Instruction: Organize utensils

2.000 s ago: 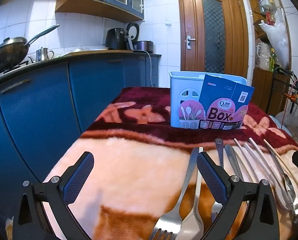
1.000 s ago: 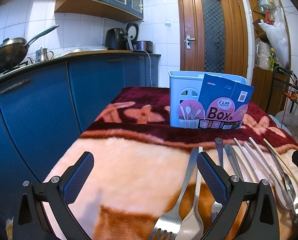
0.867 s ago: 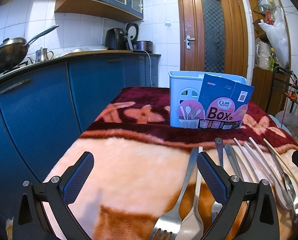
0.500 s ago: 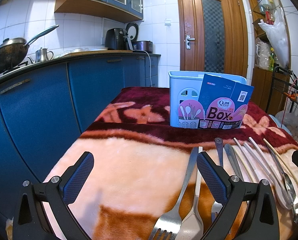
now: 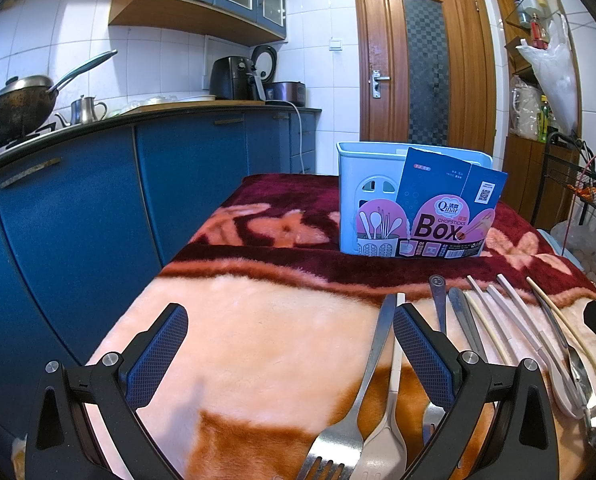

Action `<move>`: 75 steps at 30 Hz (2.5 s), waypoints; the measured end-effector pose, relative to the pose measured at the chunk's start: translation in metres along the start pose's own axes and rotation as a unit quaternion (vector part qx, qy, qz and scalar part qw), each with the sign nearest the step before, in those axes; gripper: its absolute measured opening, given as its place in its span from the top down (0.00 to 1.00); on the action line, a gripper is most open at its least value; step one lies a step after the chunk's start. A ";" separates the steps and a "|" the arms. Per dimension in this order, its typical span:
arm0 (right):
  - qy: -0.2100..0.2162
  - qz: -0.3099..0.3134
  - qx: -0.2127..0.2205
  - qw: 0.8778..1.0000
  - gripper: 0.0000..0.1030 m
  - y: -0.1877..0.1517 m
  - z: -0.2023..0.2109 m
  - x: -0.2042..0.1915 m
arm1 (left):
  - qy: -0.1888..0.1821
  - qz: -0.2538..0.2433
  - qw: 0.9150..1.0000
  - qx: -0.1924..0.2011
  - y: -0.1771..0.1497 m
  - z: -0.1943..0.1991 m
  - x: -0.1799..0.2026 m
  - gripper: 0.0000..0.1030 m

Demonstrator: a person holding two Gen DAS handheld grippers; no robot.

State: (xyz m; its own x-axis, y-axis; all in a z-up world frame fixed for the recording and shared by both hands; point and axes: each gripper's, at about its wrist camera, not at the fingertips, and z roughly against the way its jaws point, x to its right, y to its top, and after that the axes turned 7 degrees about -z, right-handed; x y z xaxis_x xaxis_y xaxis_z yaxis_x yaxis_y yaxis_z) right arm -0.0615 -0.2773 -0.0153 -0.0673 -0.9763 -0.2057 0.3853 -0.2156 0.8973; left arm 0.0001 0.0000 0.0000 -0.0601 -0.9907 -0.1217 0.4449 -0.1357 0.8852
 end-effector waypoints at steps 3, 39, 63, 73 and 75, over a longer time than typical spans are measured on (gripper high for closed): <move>0.000 0.000 0.000 1.000 0.00 0.000 0.000 0.000 | 0.000 0.000 1.000 0.000 0.000 0.000 0.000 0.01; 0.025 -0.022 -0.054 0.998 0.00 0.012 -0.005 0.006 | -0.020 0.010 0.999 -0.026 0.005 -0.010 -0.006 0.01; 0.000 0.052 -0.277 0.959 0.39 0.031 -0.030 0.012 | -0.097 -0.119 0.970 -0.188 0.024 -0.031 0.001 0.15; -0.013 0.080 -0.344 0.935 0.60 0.021 -0.051 0.007 | -0.160 -0.128 0.943 -0.263 0.020 -0.055 0.012 0.37; -0.015 0.085 -0.352 0.932 0.60 0.022 -0.053 0.005 | -0.165 -0.136 0.937 -0.275 0.019 -0.059 0.016 0.39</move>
State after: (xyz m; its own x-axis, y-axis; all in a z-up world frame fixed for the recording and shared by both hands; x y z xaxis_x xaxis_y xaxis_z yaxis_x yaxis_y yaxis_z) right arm -0.0042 -0.2860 -0.0174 0.0290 -0.9975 -0.0637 0.8999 -0.0017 0.4360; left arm 0.0604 -0.0181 -0.0118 -0.4706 -0.8785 -0.0823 0.7615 -0.4516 0.4649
